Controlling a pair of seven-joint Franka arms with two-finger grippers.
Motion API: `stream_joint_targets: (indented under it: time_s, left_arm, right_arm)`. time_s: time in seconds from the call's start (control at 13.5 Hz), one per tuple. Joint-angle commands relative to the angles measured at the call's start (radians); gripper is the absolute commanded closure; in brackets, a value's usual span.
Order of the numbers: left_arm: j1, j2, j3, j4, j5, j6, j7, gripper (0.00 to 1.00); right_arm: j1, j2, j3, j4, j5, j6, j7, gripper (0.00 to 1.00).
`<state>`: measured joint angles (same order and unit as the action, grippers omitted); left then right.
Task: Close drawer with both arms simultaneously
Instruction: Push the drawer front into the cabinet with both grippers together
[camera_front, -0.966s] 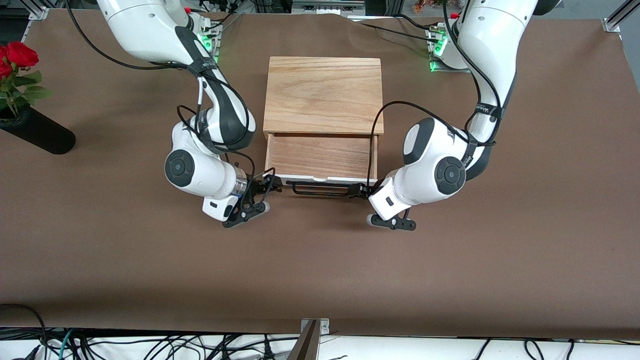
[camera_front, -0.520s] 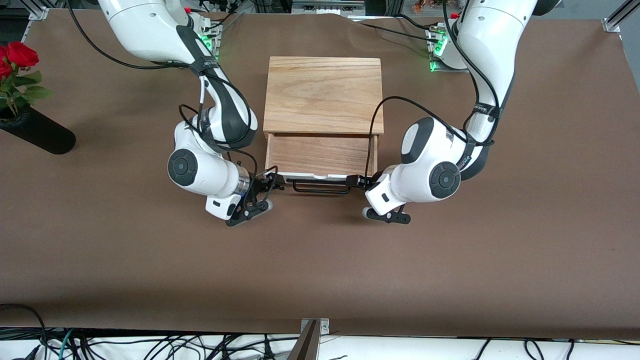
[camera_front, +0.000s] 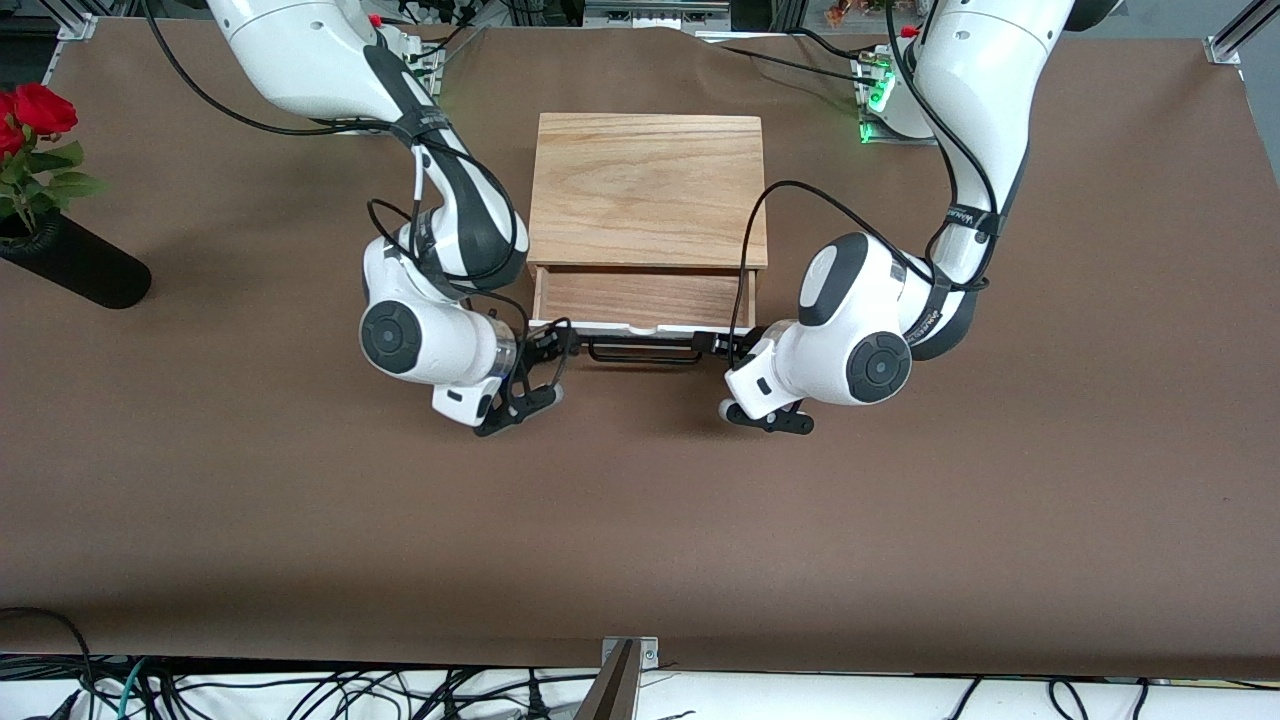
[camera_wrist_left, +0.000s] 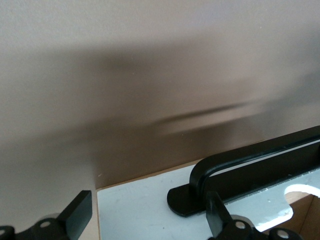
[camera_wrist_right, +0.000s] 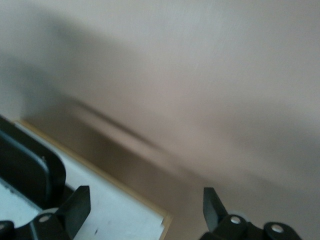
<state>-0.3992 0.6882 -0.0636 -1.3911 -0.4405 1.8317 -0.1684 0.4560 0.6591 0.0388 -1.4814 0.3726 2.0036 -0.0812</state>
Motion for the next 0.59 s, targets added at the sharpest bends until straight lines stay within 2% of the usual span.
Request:
stream_joint_targets:
  time_s: [0.0,0.52]
  left_arm:
    - [-0.001,-0.013,-0.005,-0.019,-0.029,-0.031,0.009,0.00]
    - [-0.003,-0.016,-0.005,-0.017,-0.029,-0.117,0.007,0.00]
  right_arm:
    - [0.027,-0.006,0.001,-0.005,0.012,-0.098,0.035,0.00]
    - [0.027,-0.006,0.001,-0.010,0.012,-0.169,0.031,0.00]
